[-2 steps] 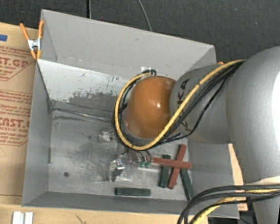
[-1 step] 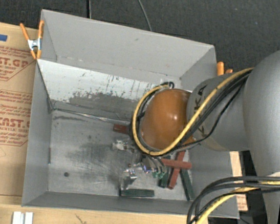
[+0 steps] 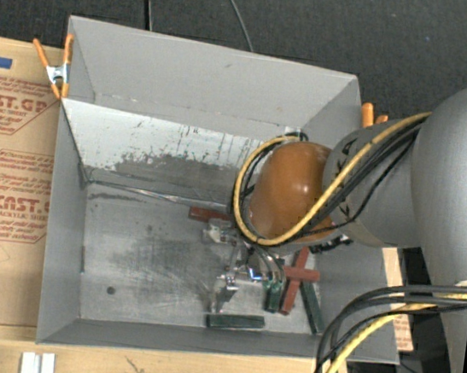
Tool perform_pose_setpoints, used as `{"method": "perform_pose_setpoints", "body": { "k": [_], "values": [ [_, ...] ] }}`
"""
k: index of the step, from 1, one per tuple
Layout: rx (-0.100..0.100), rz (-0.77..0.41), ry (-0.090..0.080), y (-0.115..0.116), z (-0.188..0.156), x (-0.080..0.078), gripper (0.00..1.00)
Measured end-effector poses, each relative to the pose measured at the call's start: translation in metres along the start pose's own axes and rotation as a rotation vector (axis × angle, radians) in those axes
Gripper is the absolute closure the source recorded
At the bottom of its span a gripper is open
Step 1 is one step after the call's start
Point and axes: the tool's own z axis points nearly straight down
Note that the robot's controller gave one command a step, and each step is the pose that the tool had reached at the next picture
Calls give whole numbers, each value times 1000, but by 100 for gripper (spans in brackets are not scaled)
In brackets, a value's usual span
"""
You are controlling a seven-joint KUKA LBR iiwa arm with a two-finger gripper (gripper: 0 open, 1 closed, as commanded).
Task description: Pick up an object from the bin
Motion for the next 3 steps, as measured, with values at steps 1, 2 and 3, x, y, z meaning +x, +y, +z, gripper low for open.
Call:
{"method": "perform_pose_setpoints", "body": {
  "k": [1, 2, 3],
  "values": [
    [-3, -203, -38, -6, -5, 23, 0],
    [1, -362, -24, -70, -3, 20, 0],
    [-1, -245, -5, -59, -28, 6, 0]
  ]
}}
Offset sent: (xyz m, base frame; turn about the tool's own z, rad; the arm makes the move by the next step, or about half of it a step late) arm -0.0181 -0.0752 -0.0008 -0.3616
